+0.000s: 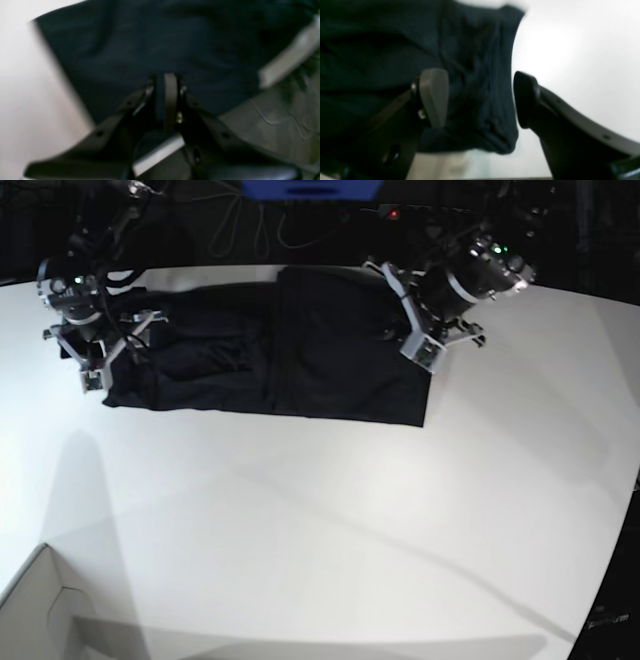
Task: Layout the t-shirt on the table in an organized manner, then fold the t-shirt properly
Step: 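Release the strip and lift both grippers away from the folded shirt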
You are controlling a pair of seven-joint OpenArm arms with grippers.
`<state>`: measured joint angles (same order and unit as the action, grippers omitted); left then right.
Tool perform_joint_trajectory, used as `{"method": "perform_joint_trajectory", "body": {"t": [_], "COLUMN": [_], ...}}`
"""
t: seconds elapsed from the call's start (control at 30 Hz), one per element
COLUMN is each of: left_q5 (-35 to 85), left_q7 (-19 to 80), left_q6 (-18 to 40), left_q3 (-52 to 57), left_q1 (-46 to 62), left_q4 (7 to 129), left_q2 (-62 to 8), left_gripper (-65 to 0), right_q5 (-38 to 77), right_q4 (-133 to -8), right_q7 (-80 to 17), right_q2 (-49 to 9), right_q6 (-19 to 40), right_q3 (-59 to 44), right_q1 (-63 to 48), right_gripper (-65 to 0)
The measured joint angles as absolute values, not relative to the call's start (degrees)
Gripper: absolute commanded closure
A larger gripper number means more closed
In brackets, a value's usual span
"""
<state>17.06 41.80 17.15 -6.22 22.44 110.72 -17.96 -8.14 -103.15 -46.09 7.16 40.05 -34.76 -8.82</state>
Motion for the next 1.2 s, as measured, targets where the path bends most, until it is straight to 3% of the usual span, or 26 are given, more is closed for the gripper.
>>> {"method": "perform_joint_trajectory", "body": {"t": [0.37,0.87,1.0,1.2], "left_q5": [17.15,17.19,17.43,17.19], "left_q7": [41.56,41.60,41.43,41.63], "left_q6": [17.39,17.39,17.41,17.41], "left_q3": [8.62,9.93,11.64,16.67], "left_q1": [25.54,25.23,25.21,25.23], "left_q4": [110.67,110.67,110.63,110.63], "left_q2": [-17.78,-17.76,-17.63,-17.56], "left_gripper": [-5.2,-5.2,-5.2,-5.2], "right_q5": [-7.73,-7.07,-6.96,-5.85], "right_q4": [-96.42,-94.45,-93.51,-93.08], "right_q7": [-48.29,-46.22,-44.75,-44.53], "right_q2": [7.33,8.56,8.60,8.64], "right_q6": [40.03,39.99,39.77,39.79], "right_q3": [-38.46,-38.46,-38.46,-38.06], "right_q1": [-2.68,-4.03,-4.45,-4.32], "right_gripper": [-41.4,-40.0,-28.0,0.0]}}
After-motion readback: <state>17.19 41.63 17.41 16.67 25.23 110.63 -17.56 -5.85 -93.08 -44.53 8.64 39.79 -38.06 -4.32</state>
